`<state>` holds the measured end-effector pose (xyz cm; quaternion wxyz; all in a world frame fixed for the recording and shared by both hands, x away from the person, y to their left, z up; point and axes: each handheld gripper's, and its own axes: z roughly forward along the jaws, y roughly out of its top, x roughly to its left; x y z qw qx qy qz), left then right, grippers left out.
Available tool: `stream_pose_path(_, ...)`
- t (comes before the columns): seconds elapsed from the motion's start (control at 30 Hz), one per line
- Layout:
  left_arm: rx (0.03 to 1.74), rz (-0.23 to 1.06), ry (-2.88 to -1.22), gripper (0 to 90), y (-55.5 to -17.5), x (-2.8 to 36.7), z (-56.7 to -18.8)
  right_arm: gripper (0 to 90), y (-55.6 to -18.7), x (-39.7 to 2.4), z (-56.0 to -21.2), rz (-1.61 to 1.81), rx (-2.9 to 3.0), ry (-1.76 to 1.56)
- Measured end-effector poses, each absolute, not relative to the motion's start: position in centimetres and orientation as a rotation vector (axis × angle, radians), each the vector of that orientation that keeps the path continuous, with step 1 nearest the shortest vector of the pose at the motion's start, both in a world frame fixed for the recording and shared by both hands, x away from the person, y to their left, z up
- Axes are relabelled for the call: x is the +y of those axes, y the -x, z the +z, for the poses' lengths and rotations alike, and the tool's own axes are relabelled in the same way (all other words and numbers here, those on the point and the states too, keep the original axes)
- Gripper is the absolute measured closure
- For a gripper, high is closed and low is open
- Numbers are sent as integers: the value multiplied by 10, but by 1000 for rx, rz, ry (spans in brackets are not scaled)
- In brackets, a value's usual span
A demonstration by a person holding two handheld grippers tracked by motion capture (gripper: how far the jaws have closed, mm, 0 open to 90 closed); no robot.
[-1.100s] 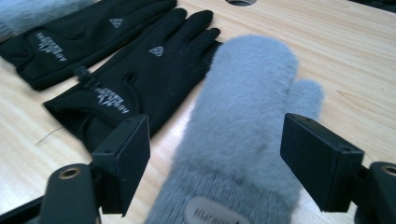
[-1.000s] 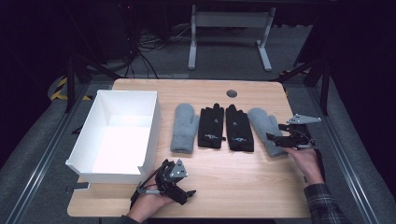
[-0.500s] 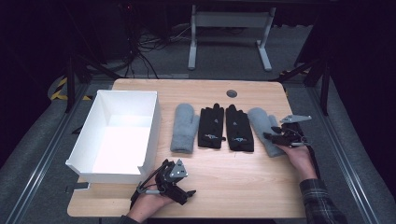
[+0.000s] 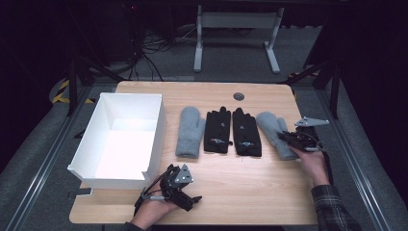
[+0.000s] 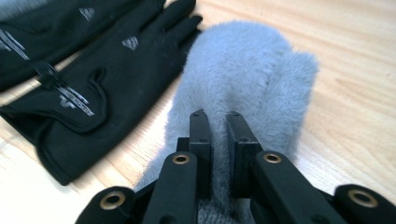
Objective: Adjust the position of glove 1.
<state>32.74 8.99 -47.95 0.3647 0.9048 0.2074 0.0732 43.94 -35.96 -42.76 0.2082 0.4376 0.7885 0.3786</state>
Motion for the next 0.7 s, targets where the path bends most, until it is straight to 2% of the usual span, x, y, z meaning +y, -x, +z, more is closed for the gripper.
stream_pose_path(0.37,535,186,-2326,3,-327,90,-480,842,-417,-355,-406,1141,2185,-1156)
stream_pose_path(0.7,534,189,-2327,3,-327,90,-480,842,-392,-331,-400,1187,2281,-1046)
